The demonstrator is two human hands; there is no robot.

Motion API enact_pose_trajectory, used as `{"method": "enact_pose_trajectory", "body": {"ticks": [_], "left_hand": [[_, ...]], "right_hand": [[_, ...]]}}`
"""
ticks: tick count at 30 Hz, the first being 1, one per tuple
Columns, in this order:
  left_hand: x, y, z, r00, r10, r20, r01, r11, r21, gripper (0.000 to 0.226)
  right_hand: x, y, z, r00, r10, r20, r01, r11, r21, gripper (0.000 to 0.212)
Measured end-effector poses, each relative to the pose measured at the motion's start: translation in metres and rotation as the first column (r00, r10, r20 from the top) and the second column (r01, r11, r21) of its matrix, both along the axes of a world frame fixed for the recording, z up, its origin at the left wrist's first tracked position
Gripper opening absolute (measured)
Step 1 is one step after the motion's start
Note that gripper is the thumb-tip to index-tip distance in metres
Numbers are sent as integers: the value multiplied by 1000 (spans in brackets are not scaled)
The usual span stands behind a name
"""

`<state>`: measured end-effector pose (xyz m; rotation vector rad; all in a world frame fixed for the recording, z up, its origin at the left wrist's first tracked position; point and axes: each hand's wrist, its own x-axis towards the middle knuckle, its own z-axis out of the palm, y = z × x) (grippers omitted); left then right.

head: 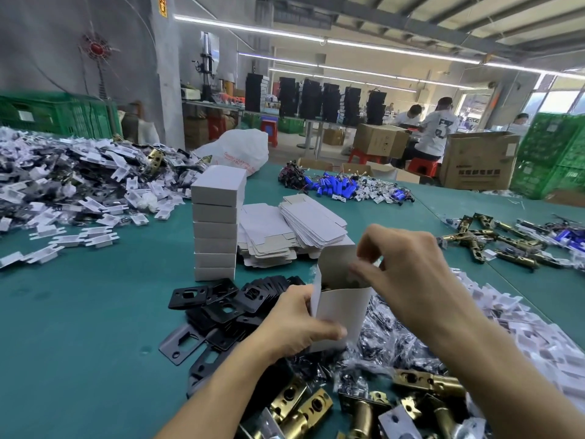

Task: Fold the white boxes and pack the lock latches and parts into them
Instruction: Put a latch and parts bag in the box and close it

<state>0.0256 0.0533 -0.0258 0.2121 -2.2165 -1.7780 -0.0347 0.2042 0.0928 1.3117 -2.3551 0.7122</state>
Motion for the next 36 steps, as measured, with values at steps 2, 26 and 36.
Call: {"method": "enact_pose_trajectory", "body": {"ticks": [2,26,36], "left_hand": [[0,0,1,1000,6,14,-6,1000,-15,34],[1,8,6,998,46,50,-40,994,-100,36],[6,13,20,980,164,116,-119,939,-322,43]], "right_hand": [[2,-6,-4,1000,-27,-6,28,999,39,9],[-2,-11,-5,958,-249,-142,285,871,400,14],[-21,17,-38,970,-28,242,-6,990,138,38]]}}
